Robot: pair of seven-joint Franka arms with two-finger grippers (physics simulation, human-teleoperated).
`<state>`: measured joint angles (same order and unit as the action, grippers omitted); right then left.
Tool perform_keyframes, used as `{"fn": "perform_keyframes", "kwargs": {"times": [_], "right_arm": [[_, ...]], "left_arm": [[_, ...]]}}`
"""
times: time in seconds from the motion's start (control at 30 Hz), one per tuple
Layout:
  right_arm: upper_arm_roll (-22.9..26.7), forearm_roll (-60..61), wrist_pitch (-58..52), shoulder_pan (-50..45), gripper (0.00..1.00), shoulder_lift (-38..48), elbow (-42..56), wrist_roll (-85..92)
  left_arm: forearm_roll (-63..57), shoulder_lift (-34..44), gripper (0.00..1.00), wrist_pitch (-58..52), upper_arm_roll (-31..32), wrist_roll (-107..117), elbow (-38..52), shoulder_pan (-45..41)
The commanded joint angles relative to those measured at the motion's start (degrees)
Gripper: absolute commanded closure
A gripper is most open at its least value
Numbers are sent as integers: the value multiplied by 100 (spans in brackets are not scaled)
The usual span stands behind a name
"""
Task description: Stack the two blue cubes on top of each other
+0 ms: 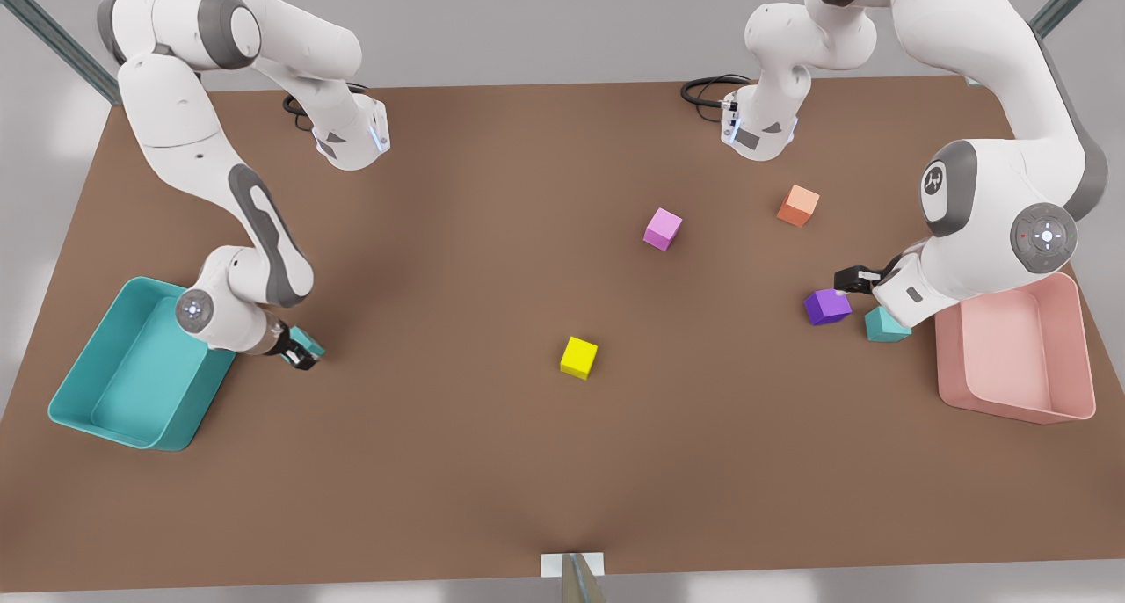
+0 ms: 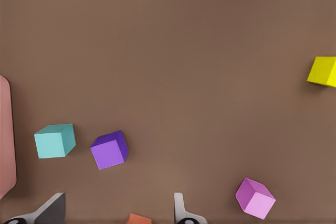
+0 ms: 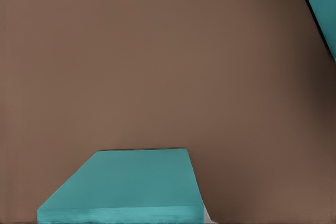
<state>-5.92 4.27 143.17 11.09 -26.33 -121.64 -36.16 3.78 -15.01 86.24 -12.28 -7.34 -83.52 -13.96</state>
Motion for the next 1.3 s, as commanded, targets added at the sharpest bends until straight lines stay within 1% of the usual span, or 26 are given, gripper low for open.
{"fn": "perform_keyframes", "kwargs": {"times": [0.0, 0.07, 0.1, 0.17, 0.2, 0.37, 0.4, 0.47, 0.53, 0.6, 0.67, 0.73, 0.77, 0.8, 0.83, 0.87, 0.93, 1.0, 1.03, 1.1, 1.17, 1.27], "right_arm": [[-32, -41, -342, -1, 33, 154, 97, -14], [-217, -32, -887, -27, 33, 286, 431, -84], [-401, -23, -1098, -27, 33, 321, 589, -128], [-1157, 3, -1160, -133, 31, 374, 738, -1164], [-1298, 3, -1160, -598, 31, 374, 861, -1920], [-1254, -146, -1098, -2918, 31, 225, 1546, -4740], [-1254, -523, -1081, -3348, 31, 49, 1784, -5513], [-1245, -1192, -1081, -3982, 31, -329, 2232, -6702], [-1245, -1693, -1081, -4360, 31, -619, 2505, -7431], [-1210, -1754, -1081, -4659, 31, -900, 2751, -7704], [-1210, -2220, -1081, -4879, 31, -1375, 3146, -8161], [-1201, -2378, -1081, -4984, 30, -1770, 3533, -8267], [-1201, -2405, -1081, -5046, 30, -1972, 3700, -8293], [-1158, -2440, -1081, -5099, 30, -2113, 3849, -8302], [-1088, -2467, -1081, -5160, 20, -2298, 4043, -8293], [-1078, -2458, -1081, -5160, 0, -2394, 4149, -8293], [-1078, -2467, -1081, -5169, 0, -2421, 4210, -8293], [-1070, -2467, -1081, -5169, 0, -2421, 4219, -8285], [-1070, -2458, -1081, -5160, 0, -2395, 4228, -8284], [-1070, -2458, -1081, -5160, 0, -2386, 4219, -8276], [-1070, -2467, -1089, -5152, 0, -2377, 4219, -8276], [-1078, -2458, -1116, -5125, 0, -2289, 4210, -8267]], "left_arm": [[-9, 7, 0, -2, -2, -4, 3, -2], [-9, 7, 0, -2, -2, 5, 3, -2], [-9, 7, 0, -2, -2, 5, 3, -2], [0, 7, 0, -2, -2, 5, 3, -2], [-9, 7, 0, -2, -2, 5, 3, -2], [-9, 7, 0, -37, -2, 31, 3, -2], [-9, 7, 0, -37, -2, 31, 3, -2], [-9, 7, 0, -46, -2, 31, 3, -2], [-9, -11, 0, -46, -2, 49, -15, -2], [-27, -125, 0, -37, -11, 49, -6, 86], [-27, -204, 0, -29, -11, 128, -6, 508], [-62, -441, 0, 103, -11, 128, 3, 903], [-35, -486, 0, 463, -2, 93, -67, 1281], [-44, -477, 0, 927, -11, 58, -313, 1447], [-36, -477, 0, 1333, -11, -284, -454, 1641], [-35, -486, 0, 1632, -11, -610, -621, 1747], [-27, -486, 0, 2229, -11, -724, -1043, 1791], [-27, -477, 0, 2292, -11, -848, -1298, 1800], [-27, -468, 0, 2669, -11, -900, -1614, 1791], [-27, -468, 0, 2898, -20, -1015, -1755, 1870], [-27, -477, 0, 3276, -28, -1015, -2080, 1870], [-27, -503, 0, 3460, -28, -1015, -2353, 1879]]}}
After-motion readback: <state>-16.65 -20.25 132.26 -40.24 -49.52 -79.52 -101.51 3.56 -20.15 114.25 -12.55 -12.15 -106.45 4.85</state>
